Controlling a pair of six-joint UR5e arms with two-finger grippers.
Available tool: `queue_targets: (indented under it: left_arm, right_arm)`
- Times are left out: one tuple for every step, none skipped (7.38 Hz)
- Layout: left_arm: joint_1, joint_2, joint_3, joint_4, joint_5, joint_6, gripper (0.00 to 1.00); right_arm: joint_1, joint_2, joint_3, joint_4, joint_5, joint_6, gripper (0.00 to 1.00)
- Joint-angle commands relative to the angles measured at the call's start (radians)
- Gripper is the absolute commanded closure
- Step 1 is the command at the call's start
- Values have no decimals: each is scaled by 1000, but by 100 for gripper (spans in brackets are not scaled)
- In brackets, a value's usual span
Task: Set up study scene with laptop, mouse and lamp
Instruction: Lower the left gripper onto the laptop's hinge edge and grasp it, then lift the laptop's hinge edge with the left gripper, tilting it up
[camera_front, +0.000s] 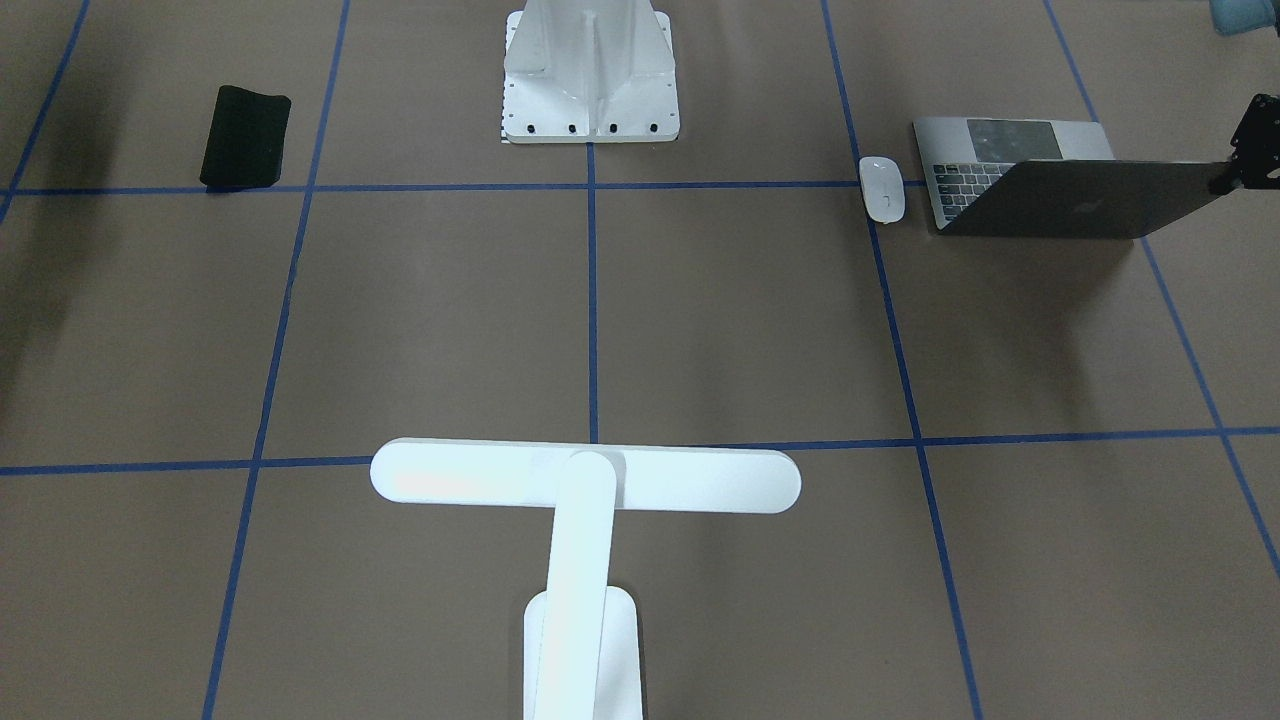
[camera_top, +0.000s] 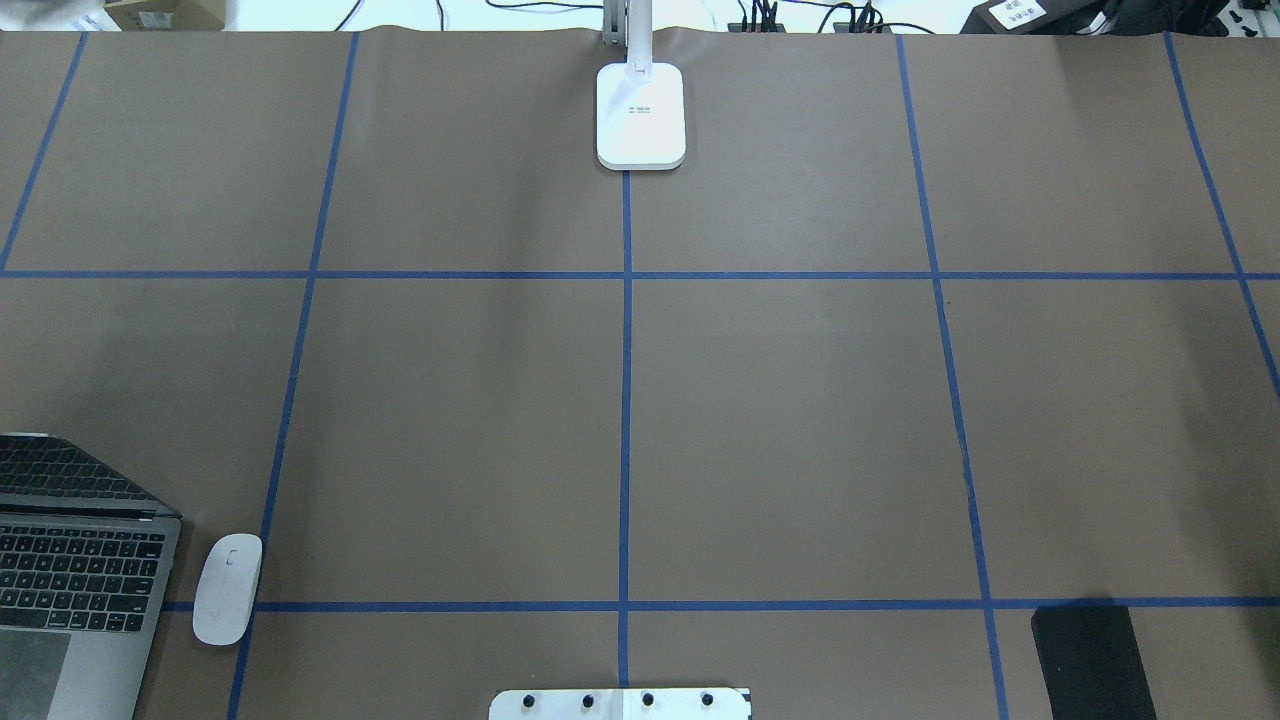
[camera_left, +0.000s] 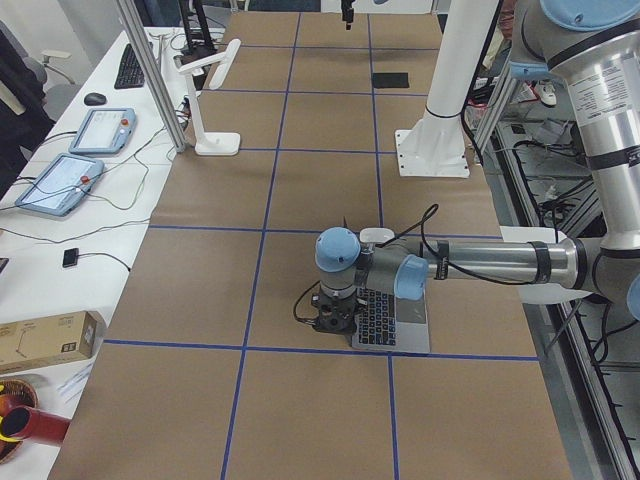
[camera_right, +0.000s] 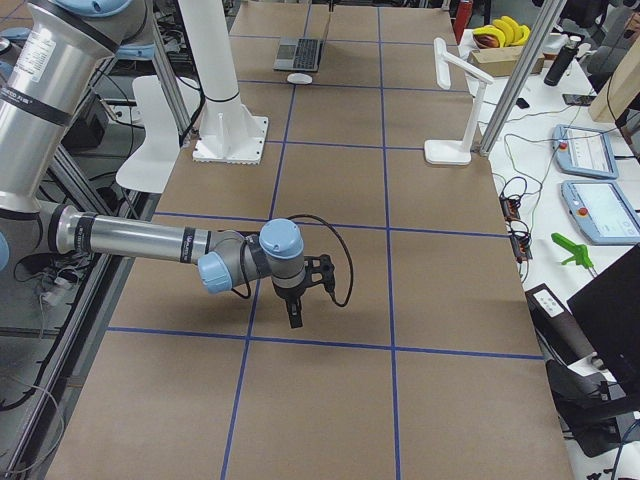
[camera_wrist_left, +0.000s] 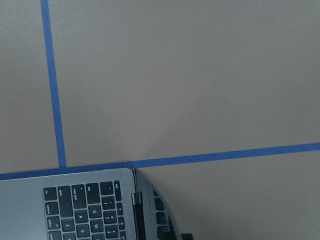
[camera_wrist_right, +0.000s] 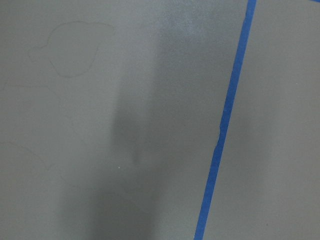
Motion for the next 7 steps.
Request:
queue_targets:
  left_arm:
    - [0,-8,-88,127,-9,9,100]
    - [0,-15,-113,165,-9,12,100]
    - [0,-20,-119,179,-10,12,100]
    - [0,-52,-115,215,-29,12,100]
    - [0,-90,-113,264,-46,12,100]
    - [0,-115,-116,294,-47,12,100]
    - [-2,-117,-122,297,-47,15,100]
  right_arm:
    - [0,0,-2,-1,2,0,0]
    - [0,0,-3,-1,1,-2,0]
    - [0,0,-3,-1,1,-2,0]
    - [0,-5,-3,-1,1,-2,0]
    - [0,-5,-3,-1,1,-2,0]
    - [0,-5,-3,-1,1,-3,0]
    - [0,-5,-3,-1,1,-3,0]
